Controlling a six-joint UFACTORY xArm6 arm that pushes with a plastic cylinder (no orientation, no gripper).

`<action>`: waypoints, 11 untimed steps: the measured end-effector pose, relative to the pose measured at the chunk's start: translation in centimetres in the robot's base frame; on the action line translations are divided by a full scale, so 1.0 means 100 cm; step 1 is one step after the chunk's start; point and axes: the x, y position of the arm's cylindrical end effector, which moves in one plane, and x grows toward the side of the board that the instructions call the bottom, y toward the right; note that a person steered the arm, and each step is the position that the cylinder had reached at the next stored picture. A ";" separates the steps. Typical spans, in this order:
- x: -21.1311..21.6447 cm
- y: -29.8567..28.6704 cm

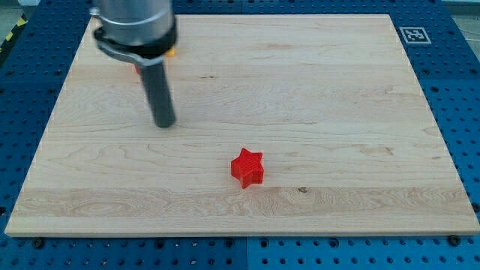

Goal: Move the red circle slightly to the right

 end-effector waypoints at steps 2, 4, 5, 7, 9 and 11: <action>-0.060 -0.069; -0.113 -0.094; -0.120 -0.094; -0.118 -0.064; -0.100 -0.014; -0.106 0.001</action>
